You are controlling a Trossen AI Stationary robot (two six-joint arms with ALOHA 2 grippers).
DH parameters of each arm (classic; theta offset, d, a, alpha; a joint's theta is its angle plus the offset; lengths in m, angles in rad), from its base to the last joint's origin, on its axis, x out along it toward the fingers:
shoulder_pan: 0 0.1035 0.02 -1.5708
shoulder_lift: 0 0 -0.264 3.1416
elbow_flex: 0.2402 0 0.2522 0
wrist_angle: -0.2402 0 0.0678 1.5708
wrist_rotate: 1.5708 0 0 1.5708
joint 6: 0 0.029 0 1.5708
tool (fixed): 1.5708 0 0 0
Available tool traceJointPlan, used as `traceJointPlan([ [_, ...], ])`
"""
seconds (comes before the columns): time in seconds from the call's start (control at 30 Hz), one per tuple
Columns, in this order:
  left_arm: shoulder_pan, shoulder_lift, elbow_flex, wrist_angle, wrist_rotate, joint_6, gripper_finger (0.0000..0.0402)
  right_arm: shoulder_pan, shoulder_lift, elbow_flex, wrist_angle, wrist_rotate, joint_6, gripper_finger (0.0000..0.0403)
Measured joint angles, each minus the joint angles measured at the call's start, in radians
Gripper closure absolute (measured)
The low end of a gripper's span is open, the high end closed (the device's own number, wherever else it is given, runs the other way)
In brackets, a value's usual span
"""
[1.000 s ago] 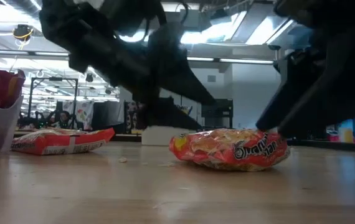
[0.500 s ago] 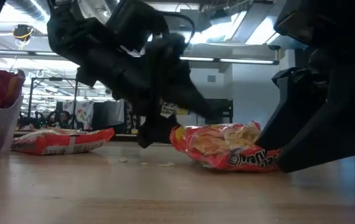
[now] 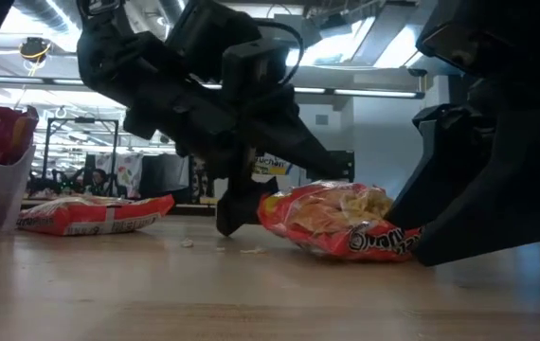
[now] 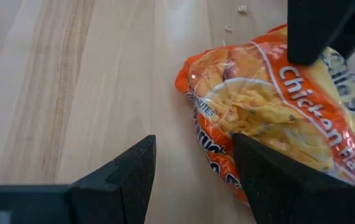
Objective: Sort Maruchan noodles
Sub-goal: Put the orange noodle pack into the gray bin
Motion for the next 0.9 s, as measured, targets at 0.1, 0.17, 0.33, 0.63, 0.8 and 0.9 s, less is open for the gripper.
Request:
traceJointPlan([
  [0.1,-0.006,0.013,0.028,-0.014,-0.004,0.028,0.0142,0.000,0.000,0.000,0.001,-0.002,0.000,0.0190],
  [0.17,-0.009,0.015,0.045,-0.030,-0.007,0.054,0.0162,0.000,0.000,0.000,0.001,-0.002,0.000,0.0190],
  [0.33,-0.012,0.014,0.075,-0.052,-0.001,0.125,0.0225,0.001,0.000,-0.001,0.002,-0.002,0.000,0.0190],
  [0.63,-0.018,0.013,0.077,-0.050,0.009,0.214,0.0276,0.000,0.001,0.008,0.015,-0.032,0.006,0.0190],
  [0.8,-0.028,0.013,0.077,-0.051,0.001,0.238,0.0289,-0.002,-0.038,0.046,-0.077,-0.090,0.006,0.0190],
  [0.9,-0.036,0.013,0.078,-0.051,0.000,0.260,0.0299,-0.001,-0.088,0.087,-0.181,-0.105,0.008,0.0190],
])
